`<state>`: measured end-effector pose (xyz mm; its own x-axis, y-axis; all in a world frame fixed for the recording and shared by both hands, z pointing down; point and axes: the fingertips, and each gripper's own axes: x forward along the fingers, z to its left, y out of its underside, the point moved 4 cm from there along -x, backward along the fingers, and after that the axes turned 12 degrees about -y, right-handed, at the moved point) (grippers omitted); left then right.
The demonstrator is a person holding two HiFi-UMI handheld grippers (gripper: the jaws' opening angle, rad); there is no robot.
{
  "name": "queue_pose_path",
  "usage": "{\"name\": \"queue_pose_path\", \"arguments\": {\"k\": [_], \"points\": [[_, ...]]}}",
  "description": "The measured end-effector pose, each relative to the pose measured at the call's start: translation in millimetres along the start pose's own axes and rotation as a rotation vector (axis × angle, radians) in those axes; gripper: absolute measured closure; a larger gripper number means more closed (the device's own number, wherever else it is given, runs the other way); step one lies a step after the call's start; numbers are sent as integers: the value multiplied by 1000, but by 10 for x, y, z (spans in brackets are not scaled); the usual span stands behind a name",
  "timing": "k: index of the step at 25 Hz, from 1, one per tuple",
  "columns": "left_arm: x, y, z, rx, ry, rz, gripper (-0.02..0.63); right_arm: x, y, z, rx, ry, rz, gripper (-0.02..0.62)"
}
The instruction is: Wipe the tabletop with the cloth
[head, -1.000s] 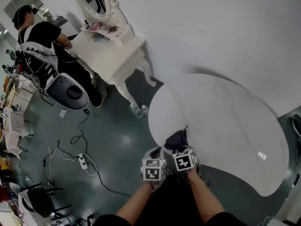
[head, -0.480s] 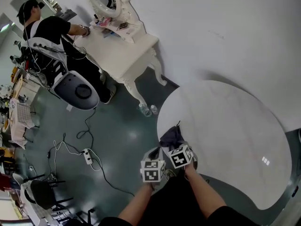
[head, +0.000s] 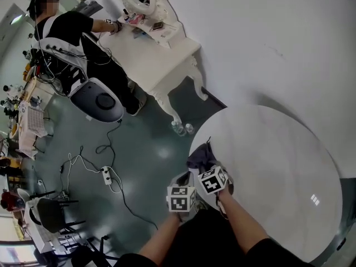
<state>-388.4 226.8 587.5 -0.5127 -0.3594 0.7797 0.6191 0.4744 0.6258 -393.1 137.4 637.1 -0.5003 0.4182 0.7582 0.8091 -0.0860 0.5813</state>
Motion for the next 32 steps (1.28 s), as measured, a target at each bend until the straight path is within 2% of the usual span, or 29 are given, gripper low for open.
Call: {"name": "queue_pose_path", "arguments": {"k": [8, 12, 15, 19, 22, 26, 32], "points": [[91, -130, -78, -32, -11, 0, 600, 108, -291, -245, -78, 1, -54, 554], [178, -89, -26, -10, 16, 22, 600, 148, -253, -207, -19, -11, -89, 554], [242, -115, 5, 14, 55, 27, 600, 164, -284, -237, 69, -40, -102, 554], [331, -156, -47, 43, 105, 23, 600, 157, -304, -292, 112, -66, -65, 554], [418, -212, -84, 53, 138, 27, 600, 130, -313, -339, 176, -37, -66, 554], [454, -293, -77, 79, 186, 24, 600, 114, -325, -432, 307, 31, -127, 554], [529, -313, -123, 145, 261, 1, 600, 23, -238, -526, 326, 157, -145, 554]]}}
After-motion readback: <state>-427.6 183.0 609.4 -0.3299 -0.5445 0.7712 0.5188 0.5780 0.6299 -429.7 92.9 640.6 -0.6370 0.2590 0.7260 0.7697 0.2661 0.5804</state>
